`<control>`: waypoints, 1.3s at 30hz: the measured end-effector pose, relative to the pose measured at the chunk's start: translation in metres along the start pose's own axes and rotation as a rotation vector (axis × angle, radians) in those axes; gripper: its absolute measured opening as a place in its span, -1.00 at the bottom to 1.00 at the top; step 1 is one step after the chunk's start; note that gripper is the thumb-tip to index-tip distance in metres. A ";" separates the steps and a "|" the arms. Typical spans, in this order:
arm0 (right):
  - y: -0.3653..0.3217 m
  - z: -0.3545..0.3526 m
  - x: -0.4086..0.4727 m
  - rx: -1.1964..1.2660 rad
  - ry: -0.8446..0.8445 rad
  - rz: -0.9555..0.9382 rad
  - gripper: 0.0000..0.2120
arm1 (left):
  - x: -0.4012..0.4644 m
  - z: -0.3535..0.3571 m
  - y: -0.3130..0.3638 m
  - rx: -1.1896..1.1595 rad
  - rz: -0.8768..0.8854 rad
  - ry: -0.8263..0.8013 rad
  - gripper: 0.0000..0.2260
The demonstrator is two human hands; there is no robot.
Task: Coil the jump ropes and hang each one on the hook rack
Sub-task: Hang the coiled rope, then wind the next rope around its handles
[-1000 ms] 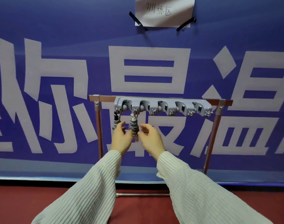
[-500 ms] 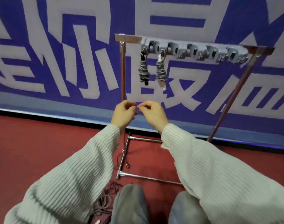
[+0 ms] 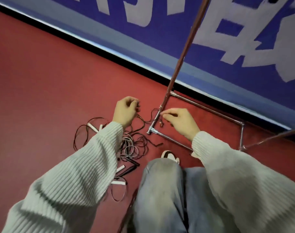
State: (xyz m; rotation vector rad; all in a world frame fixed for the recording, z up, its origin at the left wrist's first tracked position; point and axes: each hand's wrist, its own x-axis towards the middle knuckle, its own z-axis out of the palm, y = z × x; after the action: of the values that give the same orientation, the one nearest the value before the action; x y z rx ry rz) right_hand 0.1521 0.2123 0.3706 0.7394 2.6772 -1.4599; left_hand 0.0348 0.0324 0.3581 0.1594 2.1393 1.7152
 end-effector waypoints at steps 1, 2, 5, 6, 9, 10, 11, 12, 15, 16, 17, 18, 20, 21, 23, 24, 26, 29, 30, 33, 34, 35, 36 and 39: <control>0.012 0.010 0.011 -0.011 -0.044 0.019 -0.85 | 0.007 -0.003 -0.018 0.014 -0.028 0.019 -0.83; 0.023 0.019 0.022 -0.012 -0.088 0.036 -0.85 | 0.014 -0.006 -0.038 0.020 -0.057 0.031 -0.83; 0.051 0.047 0.051 0.002 -0.209 0.089 -0.86 | 0.027 -0.012 -0.092 0.039 -0.144 0.057 -0.82; 0.058 0.057 0.060 0.007 -0.254 0.094 -0.86 | 0.030 -0.015 -0.108 0.044 -0.169 0.070 -0.83; 0.077 0.086 0.082 0.038 -0.358 0.116 -0.85 | 0.027 -0.025 -0.156 0.070 -0.284 0.096 -0.81; 0.082 0.096 0.089 0.049 -0.389 0.121 -0.85 | 0.025 -0.029 -0.175 0.066 -0.329 0.113 -0.81; 0.086 0.104 0.095 0.057 -0.415 0.125 -0.85 | 0.023 -0.032 -0.196 0.084 -0.380 0.132 -0.81; 0.090 0.112 0.099 0.064 -0.439 0.134 -0.85 | 0.019 -0.033 -0.215 0.105 -0.430 0.149 -0.82; 0.102 0.139 0.109 0.101 -0.517 0.175 -0.85 | -0.004 -0.030 -0.282 0.169 -0.659 0.172 -0.79; 0.107 0.147 0.110 0.105 -0.538 0.184 -0.84 | -0.015 -0.025 -0.306 0.172 -0.736 0.168 -0.78; 0.113 0.153 0.111 0.110 -0.553 0.187 -0.82 | -0.025 -0.019 -0.323 0.177 -0.800 0.168 -0.77; 0.119 0.158 0.111 0.118 -0.565 0.197 -0.80 | -0.033 -0.013 -0.339 0.188 -0.847 0.154 -0.75; 0.133 0.161 0.113 0.115 -0.562 0.218 -0.80 | -0.041 0.000 -0.366 0.200 -0.872 0.102 -0.70; 0.141 0.162 0.114 0.107 -0.551 0.224 -0.81 | -0.038 0.007 -0.373 0.203 -0.870 0.078 -0.69; 0.157 0.163 0.118 0.092 -0.539 0.243 -0.82 | -0.022 0.021 -0.377 0.218 -0.845 0.062 -0.72; 0.163 0.163 0.121 0.087 -0.538 0.258 -0.83 | -0.013 0.028 -0.377 0.232 -0.818 0.054 -0.75; 0.175 0.164 0.126 0.085 -0.527 0.279 -0.82 | 0.006 0.039 -0.366 0.307 -0.751 0.034 -0.79; 0.187 0.158 0.129 0.094 -0.533 0.278 -0.83 | 0.024 0.050 -0.371 0.818 -0.542 -0.053 -0.63; 0.190 0.156 0.128 0.087 -0.538 0.283 -0.84 | 0.028 0.051 -0.378 1.061 -0.467 -0.121 -0.45; 0.201 0.150 0.123 0.080 -0.558 0.329 -0.83 | 0.036 0.049 -0.397 1.338 -0.509 -0.247 -0.28; 0.204 0.146 0.120 0.088 -0.563 0.346 -0.82 | 0.037 0.050 -0.397 1.355 -0.530 -0.246 -0.37; 0.208 0.144 0.119 0.086 -0.571 0.354 -0.82 | 0.039 0.050 -0.396 1.374 -0.497 -0.229 -0.52; 0.211 0.142 0.118 0.076 -0.572 0.362 -0.83 | 0.039 0.050 -0.392 1.369 -0.421 -0.196 -0.66; 0.214 0.143 0.113 0.032 -0.571 0.386 -0.82 | 0.031 0.053 -0.361 1.235 -0.114 -0.075 -0.83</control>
State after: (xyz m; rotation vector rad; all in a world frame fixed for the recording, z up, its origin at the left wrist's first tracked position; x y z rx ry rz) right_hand 0.1070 0.2416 0.0941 0.6632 1.9676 -1.3556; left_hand 0.0809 0.0031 -0.0039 0.3950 2.7358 0.1230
